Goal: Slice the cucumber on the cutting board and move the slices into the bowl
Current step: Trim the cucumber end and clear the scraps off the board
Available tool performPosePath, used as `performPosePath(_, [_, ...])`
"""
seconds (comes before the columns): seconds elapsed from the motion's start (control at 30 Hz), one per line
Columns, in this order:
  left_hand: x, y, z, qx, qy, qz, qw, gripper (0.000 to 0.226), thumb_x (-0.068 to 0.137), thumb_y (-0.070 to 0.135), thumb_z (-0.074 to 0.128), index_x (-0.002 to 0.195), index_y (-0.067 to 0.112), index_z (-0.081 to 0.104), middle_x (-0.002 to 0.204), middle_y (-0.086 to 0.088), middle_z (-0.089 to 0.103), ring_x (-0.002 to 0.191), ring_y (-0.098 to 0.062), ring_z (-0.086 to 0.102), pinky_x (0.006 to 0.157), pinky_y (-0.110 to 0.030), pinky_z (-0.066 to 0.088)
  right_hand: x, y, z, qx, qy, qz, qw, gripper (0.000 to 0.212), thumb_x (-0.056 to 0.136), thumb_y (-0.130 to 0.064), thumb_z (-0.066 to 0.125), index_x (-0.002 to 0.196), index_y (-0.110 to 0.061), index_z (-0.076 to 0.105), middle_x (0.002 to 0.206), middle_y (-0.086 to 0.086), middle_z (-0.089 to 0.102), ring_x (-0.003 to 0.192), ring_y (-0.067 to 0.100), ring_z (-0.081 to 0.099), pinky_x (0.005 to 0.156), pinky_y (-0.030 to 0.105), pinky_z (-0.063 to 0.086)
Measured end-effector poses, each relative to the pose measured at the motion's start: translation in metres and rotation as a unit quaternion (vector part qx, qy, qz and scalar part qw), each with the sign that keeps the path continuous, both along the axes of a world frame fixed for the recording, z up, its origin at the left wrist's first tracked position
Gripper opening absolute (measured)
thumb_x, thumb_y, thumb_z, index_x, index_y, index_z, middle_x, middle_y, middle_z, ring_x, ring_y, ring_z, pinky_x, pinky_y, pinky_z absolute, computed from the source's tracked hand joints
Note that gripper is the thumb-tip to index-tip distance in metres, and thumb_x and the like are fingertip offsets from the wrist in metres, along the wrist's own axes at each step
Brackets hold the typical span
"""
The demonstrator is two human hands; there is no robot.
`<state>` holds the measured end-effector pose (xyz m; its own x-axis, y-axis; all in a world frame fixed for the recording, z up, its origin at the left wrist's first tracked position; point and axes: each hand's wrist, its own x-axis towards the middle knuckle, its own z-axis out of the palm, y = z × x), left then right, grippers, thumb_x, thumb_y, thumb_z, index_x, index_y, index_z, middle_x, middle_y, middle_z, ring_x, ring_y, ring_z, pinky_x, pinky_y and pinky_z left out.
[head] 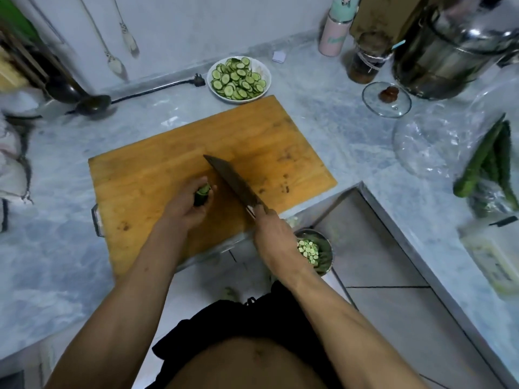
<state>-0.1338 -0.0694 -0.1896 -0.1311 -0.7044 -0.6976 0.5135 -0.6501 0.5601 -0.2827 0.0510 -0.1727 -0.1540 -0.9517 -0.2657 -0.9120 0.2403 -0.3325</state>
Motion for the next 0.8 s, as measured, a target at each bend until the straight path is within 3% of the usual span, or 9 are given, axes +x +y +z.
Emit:
performPosePath(0.1, [0.022,0.010,0.005,0.005,0.007,0.021,1.000,0.007,0.096,0.011,0.058,0.091,0.007,0.055,0.088,-0.011,0.058,0.076,-0.014,0.060,0.054,-0.014,0.052,0.001,-0.003,0.007,-0.039,-0.023,-0.043,0.998,0.039,0.095,0.004,0.035,0.131,-0.008,0.045,0.111,0.018,0.057,0.099,0.040,0.059,0.072,0.038,0.035])
performPosePath(0.27, [0.075,0.018,-0.002,0.002,0.002,0.058,0.998,0.011,0.098,0.012,0.055,0.089,0.005,0.056,0.078,-0.009,0.060,0.061,-0.011,0.062,0.052,-0.014,0.050,-0.022,-0.028,0.006,-0.068,0.023,-0.121,0.990,0.042,0.091,0.010,0.032,0.127,-0.002,0.050,0.108,0.023,0.064,0.097,0.041,0.062,0.077,0.043,0.046])
performPosePath(0.5, [0.113,0.025,-0.002,0.022,0.011,0.140,0.990,0.007,0.095,0.011,0.060,0.097,0.004,0.059,0.088,-0.010,0.060,0.072,-0.014,0.061,0.055,-0.016,0.052,0.050,-0.018,0.001,-0.011,0.016,0.047,0.999,0.037,0.097,0.004,0.033,0.131,-0.003,0.046,0.113,0.019,0.063,0.099,0.036,0.062,0.073,0.036,0.041])
performPosePath(0.6, [0.123,0.032,0.003,0.022,0.019,0.176,0.984,0.006,0.094,0.009,0.061,0.096,0.003,0.060,0.086,-0.010,0.061,0.070,-0.014,0.062,0.057,-0.016,0.052,0.061,-0.027,0.006,-0.032,-0.075,0.042,0.996,0.028,0.100,-0.008,0.040,0.125,-0.005,0.051,0.100,0.016,0.063,0.077,0.028,0.053,0.065,0.029,0.035])
performPosePath(0.7, [0.148,0.042,0.003,0.016,0.027,0.229,0.973,0.006,0.094,0.006,0.060,0.089,0.003,0.058,0.085,-0.012,0.060,0.073,-0.016,0.062,0.055,-0.017,0.052,0.069,-0.034,0.007,-0.043,-0.231,0.018,0.972,0.013,0.102,-0.020,0.047,0.100,-0.012,0.058,0.075,0.000,0.056,0.062,0.016,0.048,0.047,0.020,0.030])
performPosePath(0.77, [0.165,0.050,0.001,0.006,0.022,0.239,0.971,0.011,0.095,0.006,0.057,0.084,0.004,0.058,0.086,-0.013,0.060,0.074,-0.016,0.063,0.054,-0.016,0.051,0.083,-0.033,0.008,-0.028,-0.305,0.035,0.951,0.028,0.103,-0.027,0.048,0.076,-0.021,0.049,0.064,-0.005,0.048,0.056,0.010,0.046,0.047,0.020,0.031])
performPosePath(0.8, [0.172,0.054,-0.001,0.000,0.021,0.239,0.971,0.016,0.096,0.006,0.055,0.080,0.004,0.060,0.084,-0.014,0.060,0.072,-0.015,0.064,0.054,-0.015,0.051,0.092,-0.031,0.007,-0.009,-0.333,0.054,0.941,0.035,0.104,-0.030,0.047,0.070,-0.021,0.044,0.060,-0.002,0.045,0.053,0.012,0.045,0.049,0.028,0.033])
